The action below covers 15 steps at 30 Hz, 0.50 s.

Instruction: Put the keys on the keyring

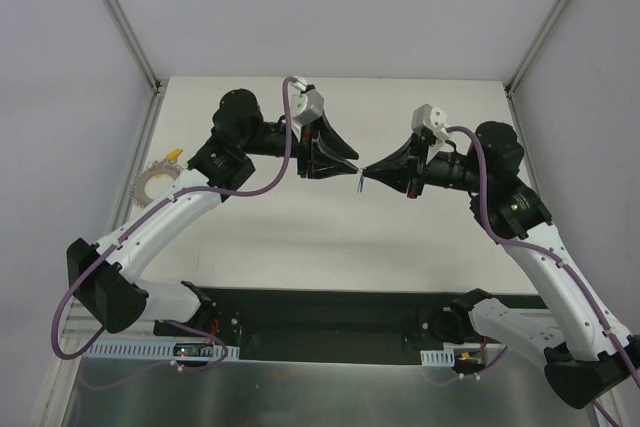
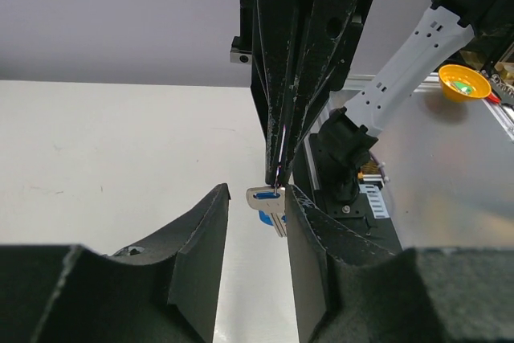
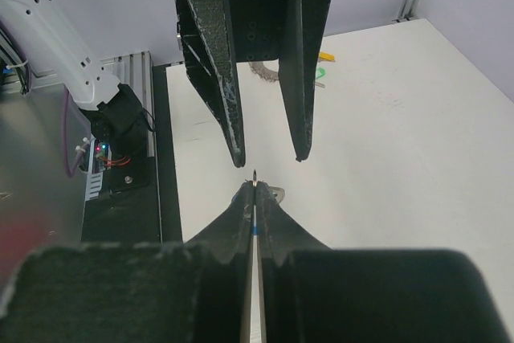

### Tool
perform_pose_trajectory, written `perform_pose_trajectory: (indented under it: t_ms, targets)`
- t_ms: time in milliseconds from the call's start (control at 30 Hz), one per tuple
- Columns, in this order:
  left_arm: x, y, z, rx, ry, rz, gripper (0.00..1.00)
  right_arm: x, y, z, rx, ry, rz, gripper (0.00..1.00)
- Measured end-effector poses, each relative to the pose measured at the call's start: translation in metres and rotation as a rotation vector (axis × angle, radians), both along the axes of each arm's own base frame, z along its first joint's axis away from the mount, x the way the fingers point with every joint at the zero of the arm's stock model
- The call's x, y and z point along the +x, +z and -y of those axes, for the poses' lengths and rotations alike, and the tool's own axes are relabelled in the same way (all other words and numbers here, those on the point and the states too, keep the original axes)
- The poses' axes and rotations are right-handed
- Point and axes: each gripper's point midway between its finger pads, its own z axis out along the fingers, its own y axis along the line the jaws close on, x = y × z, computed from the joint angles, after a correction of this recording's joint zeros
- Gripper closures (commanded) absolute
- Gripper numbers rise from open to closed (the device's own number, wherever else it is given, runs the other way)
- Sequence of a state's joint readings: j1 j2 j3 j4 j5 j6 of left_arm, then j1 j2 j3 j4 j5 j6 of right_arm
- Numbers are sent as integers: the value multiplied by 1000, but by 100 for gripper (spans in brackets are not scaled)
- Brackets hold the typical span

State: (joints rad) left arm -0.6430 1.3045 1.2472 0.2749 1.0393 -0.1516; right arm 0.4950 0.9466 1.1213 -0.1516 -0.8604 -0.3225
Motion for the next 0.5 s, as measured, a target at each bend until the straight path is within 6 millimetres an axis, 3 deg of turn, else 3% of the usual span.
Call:
perform_pose_trajectory:
  t_ms: [333,433,500]
  targets:
    - [2,-10,8,20,-22,-45,77,0,-2,0,-6,-1,-6,99]
    - [0,-10,9,21,-27,-48,87,0,-3,1,-8,-4,-7,99]
    - [-1,-9,10,21,-31,-50,100,1,-3,1,-10,-9,-7,99]
